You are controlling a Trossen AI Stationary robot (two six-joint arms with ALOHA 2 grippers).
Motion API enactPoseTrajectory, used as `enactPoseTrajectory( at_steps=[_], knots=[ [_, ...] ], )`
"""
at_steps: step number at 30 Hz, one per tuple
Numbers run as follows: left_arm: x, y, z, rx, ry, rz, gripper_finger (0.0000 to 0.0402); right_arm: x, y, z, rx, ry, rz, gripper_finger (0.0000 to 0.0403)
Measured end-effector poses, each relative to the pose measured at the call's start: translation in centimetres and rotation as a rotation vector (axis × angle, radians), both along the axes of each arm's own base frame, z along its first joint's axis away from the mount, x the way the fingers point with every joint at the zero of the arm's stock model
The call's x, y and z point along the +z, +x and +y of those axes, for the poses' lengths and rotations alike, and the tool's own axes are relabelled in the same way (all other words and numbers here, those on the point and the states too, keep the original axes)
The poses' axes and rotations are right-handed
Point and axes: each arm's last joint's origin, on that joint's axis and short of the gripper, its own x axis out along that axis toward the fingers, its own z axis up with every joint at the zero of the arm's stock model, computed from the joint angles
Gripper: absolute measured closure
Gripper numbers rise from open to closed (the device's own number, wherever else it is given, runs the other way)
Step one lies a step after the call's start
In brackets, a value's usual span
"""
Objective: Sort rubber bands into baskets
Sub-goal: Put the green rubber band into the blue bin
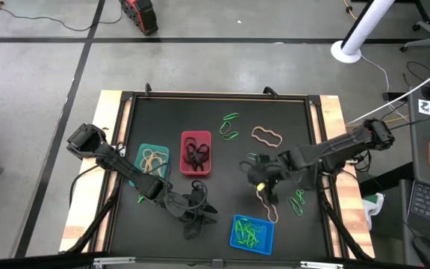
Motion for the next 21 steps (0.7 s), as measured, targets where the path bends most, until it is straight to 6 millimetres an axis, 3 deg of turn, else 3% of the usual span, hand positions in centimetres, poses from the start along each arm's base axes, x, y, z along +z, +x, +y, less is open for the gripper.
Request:
enactPoseTrajectory(
  at_steps=[5,10,21],
  knots=[
    [0.0,0.0,0.0,-0.001,0.001,0.0,0.023,2.3,0.1,4.2,0.116,0.085,-0.184,0.0402],
    [0.0,0.0,0.0,-0.001,0.001,0.0,0.023,3.5,-0.8,8.2,0.241,0.17,-0.327,0.0403],
    [0.0,0.0,0.0,-0.001,0.001,0.0,0.023,3.3,-3.0,13.1,0.342,0.171,-0.424,0.0403]
  ],
)
